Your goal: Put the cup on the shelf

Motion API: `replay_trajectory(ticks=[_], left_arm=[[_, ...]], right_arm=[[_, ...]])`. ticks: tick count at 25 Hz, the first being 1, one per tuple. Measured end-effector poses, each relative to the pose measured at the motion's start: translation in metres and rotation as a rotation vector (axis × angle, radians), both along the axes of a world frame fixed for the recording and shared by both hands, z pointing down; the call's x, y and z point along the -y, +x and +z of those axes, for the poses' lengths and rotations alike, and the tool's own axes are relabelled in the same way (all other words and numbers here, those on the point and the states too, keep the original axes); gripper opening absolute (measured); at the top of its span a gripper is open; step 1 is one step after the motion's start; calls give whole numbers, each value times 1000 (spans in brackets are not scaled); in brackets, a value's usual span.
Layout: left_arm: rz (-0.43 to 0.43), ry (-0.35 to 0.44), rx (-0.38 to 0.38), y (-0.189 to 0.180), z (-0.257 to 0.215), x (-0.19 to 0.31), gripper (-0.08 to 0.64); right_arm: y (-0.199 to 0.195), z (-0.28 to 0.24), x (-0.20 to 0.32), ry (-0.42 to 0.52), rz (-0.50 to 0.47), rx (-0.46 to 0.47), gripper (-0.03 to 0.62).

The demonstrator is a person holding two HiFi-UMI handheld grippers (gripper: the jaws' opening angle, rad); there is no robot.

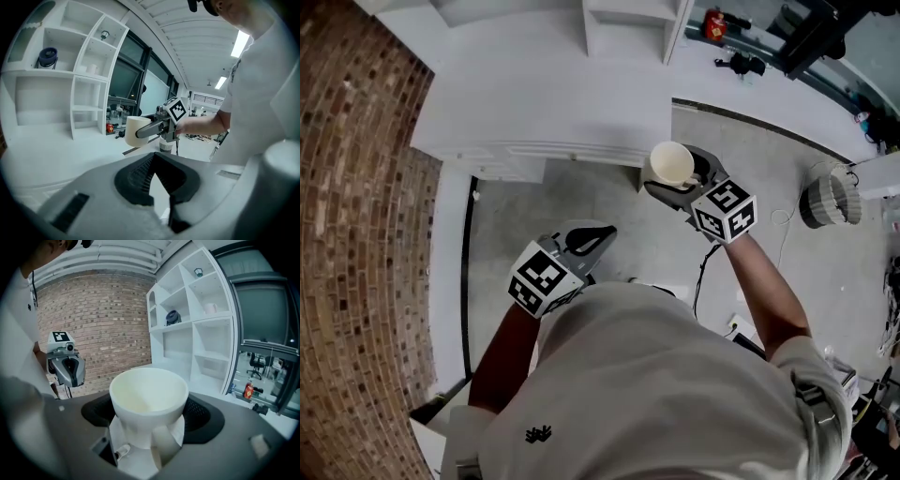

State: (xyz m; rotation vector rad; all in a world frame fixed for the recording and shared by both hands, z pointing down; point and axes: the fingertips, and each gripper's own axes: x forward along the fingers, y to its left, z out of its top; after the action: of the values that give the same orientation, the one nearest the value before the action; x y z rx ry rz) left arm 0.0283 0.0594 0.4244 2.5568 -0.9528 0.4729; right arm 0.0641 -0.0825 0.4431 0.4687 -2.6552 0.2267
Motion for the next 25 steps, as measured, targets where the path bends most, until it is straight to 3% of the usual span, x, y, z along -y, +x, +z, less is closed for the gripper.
replay_trajectory(ticks=[14,25], left_arm=[[97,-22,-8,-135,12,58,6],[52,-32,-14,-147,11,144,6]], right_arm=[[-96,9,89,19,159,-6,436],[-104,30,201,23,166,-37,435]])
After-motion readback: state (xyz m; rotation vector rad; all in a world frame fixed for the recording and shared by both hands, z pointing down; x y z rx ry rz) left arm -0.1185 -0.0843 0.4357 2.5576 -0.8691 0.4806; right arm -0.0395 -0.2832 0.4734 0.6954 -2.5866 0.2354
